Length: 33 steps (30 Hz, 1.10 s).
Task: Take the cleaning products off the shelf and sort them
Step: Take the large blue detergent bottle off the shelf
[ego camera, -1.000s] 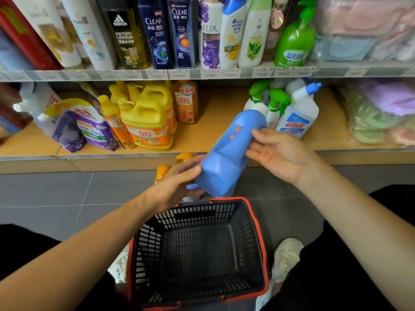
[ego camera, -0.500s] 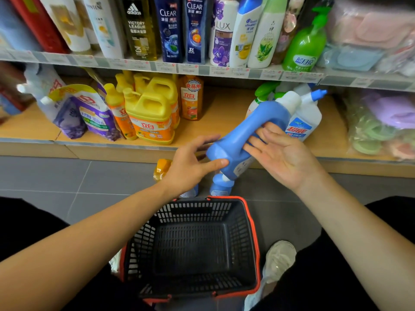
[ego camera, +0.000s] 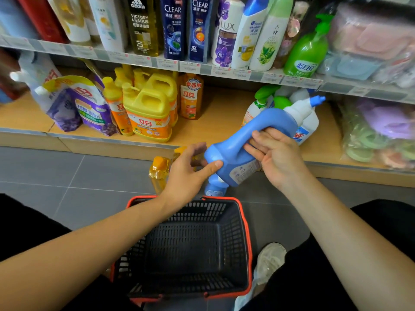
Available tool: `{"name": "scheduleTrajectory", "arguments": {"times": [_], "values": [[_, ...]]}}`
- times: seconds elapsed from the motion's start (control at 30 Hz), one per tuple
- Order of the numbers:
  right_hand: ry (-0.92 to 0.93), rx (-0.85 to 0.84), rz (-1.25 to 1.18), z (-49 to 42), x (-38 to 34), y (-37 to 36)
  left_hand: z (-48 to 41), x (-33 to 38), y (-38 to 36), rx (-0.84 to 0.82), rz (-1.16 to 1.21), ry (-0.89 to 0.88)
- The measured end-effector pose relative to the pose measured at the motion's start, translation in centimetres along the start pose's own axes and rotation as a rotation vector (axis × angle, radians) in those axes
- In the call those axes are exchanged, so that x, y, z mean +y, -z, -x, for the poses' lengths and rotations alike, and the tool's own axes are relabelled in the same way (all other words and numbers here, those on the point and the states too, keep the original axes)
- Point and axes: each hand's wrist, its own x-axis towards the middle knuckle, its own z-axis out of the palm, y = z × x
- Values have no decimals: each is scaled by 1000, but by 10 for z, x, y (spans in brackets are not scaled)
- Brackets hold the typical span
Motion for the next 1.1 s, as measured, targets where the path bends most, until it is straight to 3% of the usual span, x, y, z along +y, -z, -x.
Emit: {"name": "scheduleTrajectory", "arguments": {"times": [0.1,0.27,0.6,0.97,1.1], "values": [[13,-53,-37,5,1,-4,16,0,-14,-23,191,52],[47,-160,-48,12,-1,-12,26,-5,-22,-68,307,45],[-25,-192,-427,9,-20,-31,30,-1,-20,-29,-32,-308],[-26,-166,-459,2,-26,-32,17,-27,-5,-317,50,11],[-22,-167,-442,1,-26,-26,4,-18,3,-232,129,32]]}}
